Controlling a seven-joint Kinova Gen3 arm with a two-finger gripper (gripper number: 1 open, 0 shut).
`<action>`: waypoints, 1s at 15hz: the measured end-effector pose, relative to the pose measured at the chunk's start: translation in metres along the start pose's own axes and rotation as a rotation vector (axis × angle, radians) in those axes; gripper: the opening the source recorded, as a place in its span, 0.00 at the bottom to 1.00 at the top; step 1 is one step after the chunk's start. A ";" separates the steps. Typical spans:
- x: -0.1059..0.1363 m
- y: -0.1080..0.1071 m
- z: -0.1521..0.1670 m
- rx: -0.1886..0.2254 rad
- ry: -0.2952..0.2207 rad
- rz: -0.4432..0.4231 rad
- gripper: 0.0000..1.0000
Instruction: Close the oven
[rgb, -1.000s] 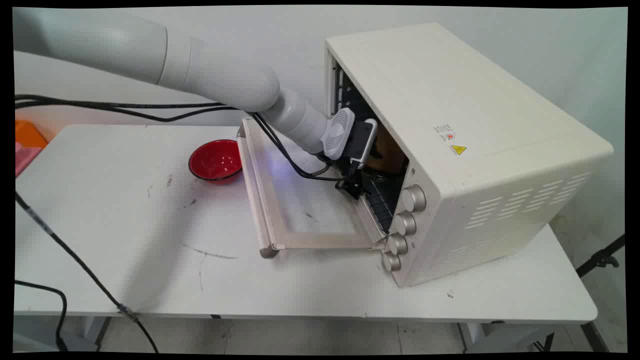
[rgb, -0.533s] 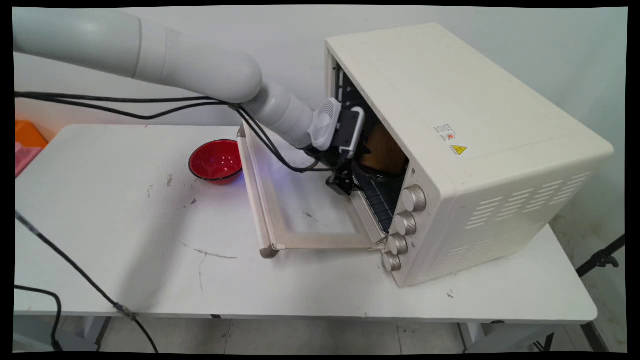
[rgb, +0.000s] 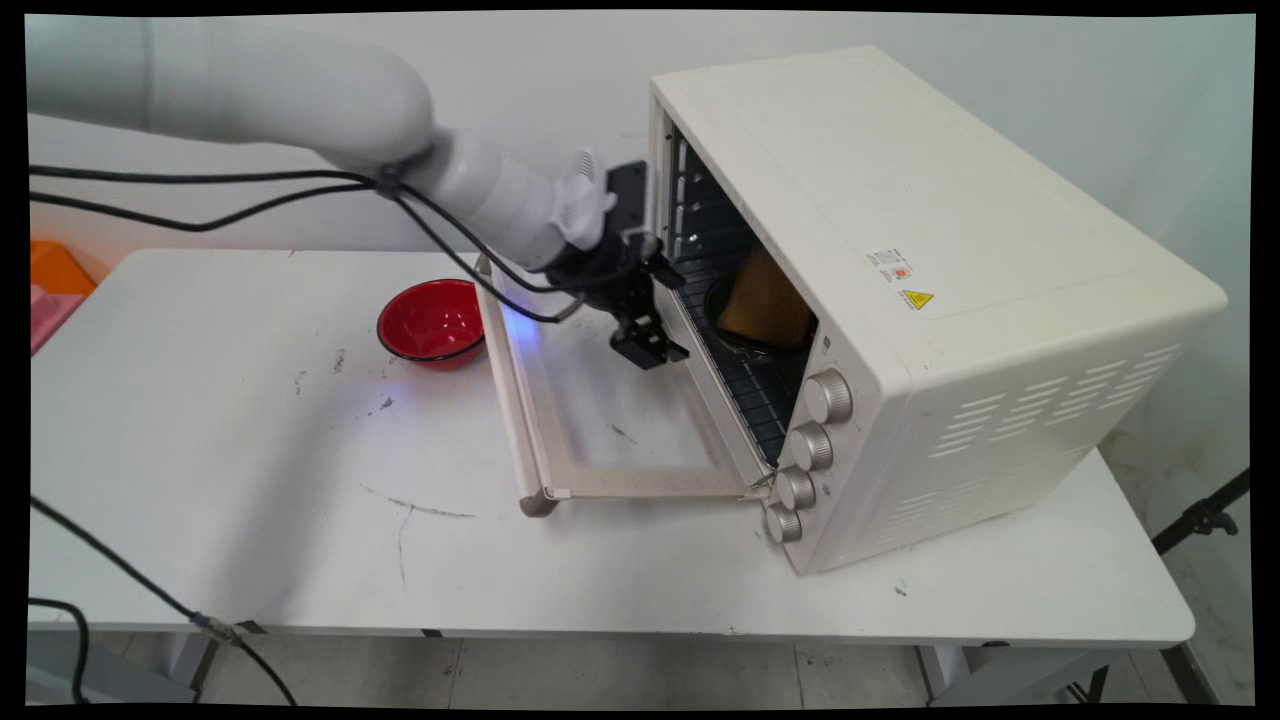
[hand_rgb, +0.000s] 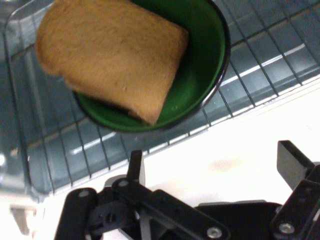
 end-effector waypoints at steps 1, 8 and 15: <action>-0.004 0.000 -0.010 0.001 0.005 -0.036 1.00; -0.037 0.011 -0.077 -0.005 0.041 -0.187 1.00; -0.088 0.034 -0.134 -0.020 0.034 -0.247 1.00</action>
